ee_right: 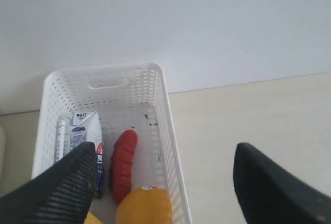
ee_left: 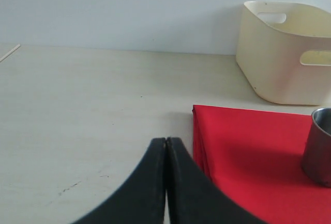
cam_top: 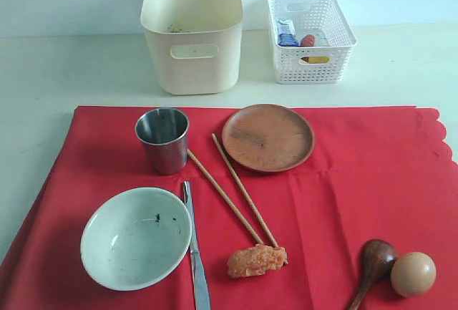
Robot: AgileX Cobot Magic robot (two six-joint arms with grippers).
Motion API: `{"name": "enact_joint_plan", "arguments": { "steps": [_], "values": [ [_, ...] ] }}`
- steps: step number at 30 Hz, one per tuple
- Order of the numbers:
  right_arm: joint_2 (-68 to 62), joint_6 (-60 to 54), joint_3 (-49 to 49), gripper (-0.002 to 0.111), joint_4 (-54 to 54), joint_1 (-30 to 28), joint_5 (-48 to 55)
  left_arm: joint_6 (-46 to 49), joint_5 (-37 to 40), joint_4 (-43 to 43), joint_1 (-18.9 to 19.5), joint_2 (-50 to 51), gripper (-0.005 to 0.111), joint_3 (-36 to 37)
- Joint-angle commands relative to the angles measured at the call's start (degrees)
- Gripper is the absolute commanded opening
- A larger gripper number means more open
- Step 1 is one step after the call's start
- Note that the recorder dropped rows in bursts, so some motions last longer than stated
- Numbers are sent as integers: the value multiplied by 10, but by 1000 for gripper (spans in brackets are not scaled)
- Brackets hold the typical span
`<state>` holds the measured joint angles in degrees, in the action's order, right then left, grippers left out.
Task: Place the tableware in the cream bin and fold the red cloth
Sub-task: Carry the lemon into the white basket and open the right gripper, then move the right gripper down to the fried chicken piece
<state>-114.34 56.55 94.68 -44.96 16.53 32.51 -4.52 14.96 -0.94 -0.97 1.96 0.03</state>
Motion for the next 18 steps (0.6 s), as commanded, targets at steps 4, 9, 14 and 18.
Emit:
{"name": "enact_joint_plan", "arguments": {
  "steps": [4, 9, 14, 18],
  "values": [
    [106, -194, 5, 66, 194, -2, 135, 3, -2, 3, -3, 3, 1, 0],
    [140, -254, 5, 34, 281, -2, 234, 3, -2, 3, -3, 3, 1, 0],
    [173, -296, -37, 0, 326, 25, 253, 3, -2, 3, -3, 3, 1, 0],
    [200, -290, -92, 0, 326, 77, 239, 3, -2, 3, -3, 3, 1, 0]
  ]
}}
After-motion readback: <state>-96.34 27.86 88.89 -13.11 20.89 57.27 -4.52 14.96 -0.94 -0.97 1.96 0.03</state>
